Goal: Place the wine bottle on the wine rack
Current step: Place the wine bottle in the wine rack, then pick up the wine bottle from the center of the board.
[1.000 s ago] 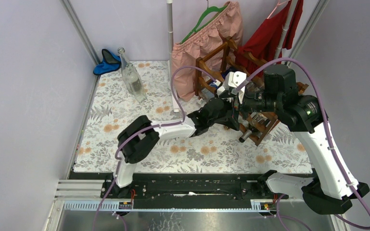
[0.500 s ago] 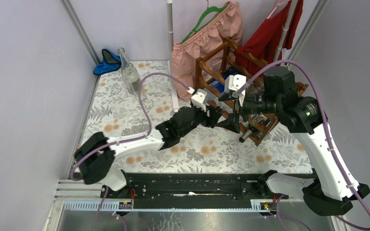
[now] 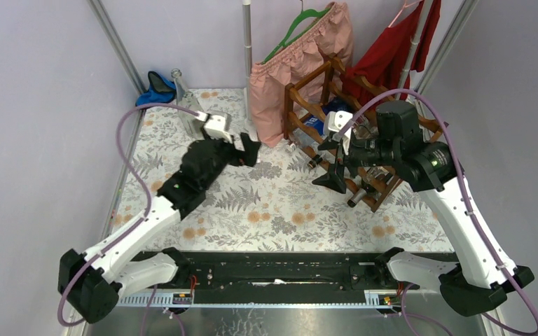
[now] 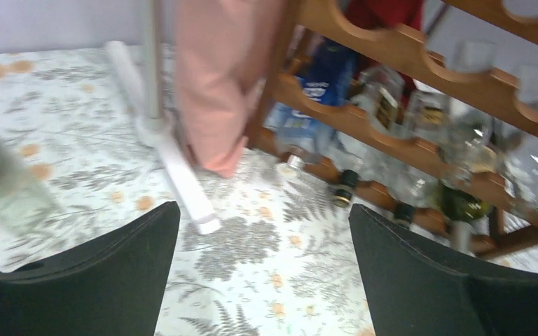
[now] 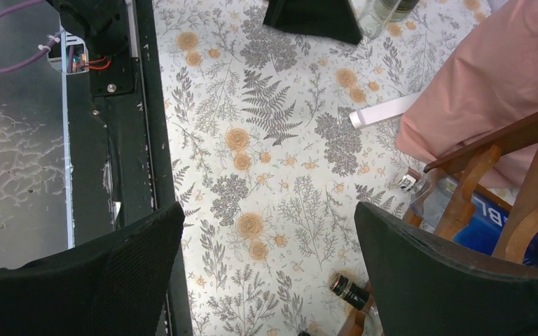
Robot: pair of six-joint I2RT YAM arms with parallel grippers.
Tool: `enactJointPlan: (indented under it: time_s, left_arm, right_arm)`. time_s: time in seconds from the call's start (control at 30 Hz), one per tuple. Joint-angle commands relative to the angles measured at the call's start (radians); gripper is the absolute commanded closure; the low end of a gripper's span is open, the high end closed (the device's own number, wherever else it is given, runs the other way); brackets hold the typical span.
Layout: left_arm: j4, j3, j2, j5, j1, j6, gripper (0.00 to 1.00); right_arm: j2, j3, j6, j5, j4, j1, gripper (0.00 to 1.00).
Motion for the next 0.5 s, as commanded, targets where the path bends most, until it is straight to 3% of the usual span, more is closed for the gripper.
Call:
enactJointPlan:
  time_s: [0.0, 0.27, 0.47]
  left_arm:
    - [-0.118, 0.019, -0.075, 0.086, 0.142, -0.029, 0.01]
    - [-0.243, 0.206, -0.032, 0.267, 0.420, -0.079, 0.01]
    - [-0.325, 0.312, 0.033, 0.248, 0.534, -0.110, 0.01]
  right_arm:
    - [-0.037, -0.075, 0.026, -0.013, 0.112, -0.010, 0.00]
    - [-0.046, -0.254, 0.036, -0.022, 0.230, -0.010, 0.00]
    - [-0.041, -0.332, 0.014, -0.047, 0.262, -0.009, 0.00]
